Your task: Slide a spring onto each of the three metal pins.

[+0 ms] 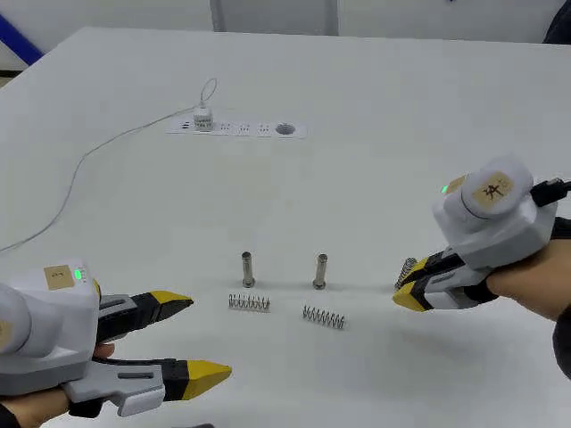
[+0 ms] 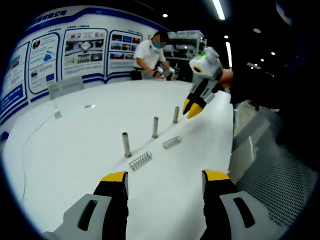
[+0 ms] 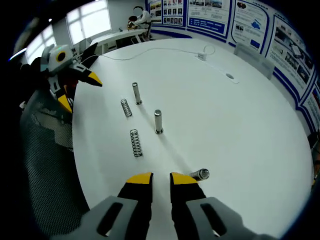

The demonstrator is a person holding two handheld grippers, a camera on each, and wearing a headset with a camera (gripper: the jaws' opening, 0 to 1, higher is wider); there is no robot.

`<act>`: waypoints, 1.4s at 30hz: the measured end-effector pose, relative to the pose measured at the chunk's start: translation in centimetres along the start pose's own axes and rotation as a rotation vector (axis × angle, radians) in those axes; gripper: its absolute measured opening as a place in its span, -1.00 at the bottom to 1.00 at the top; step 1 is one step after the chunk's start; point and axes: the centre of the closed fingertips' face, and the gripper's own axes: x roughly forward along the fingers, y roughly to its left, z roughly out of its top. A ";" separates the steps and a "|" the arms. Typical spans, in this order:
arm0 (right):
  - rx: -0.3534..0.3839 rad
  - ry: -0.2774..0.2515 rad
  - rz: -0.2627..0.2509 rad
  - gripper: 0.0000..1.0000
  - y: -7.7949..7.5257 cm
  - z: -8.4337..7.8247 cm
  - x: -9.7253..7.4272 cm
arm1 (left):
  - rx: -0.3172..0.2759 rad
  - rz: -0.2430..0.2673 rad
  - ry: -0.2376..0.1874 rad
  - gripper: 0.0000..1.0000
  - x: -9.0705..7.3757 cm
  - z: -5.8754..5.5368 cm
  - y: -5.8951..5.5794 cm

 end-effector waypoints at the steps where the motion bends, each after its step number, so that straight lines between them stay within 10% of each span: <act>1: -0.009 0.002 0.005 -0.71 0.2 0.1 0.2 | 0.001 0.001 0.000 0.22 0.0 0.0 0.0; 27: -0.233 0.057 0.124 -0.72 4.8 4.9 5.7 | -0.003 0.016 0.005 0.21 -0.2 -0.1 0.4; 42: -0.277 0.121 0.145 -0.72 5.2 4.5 7.9 | -0.005 0.016 -0.011 0.21 -0.2 0.1 0.4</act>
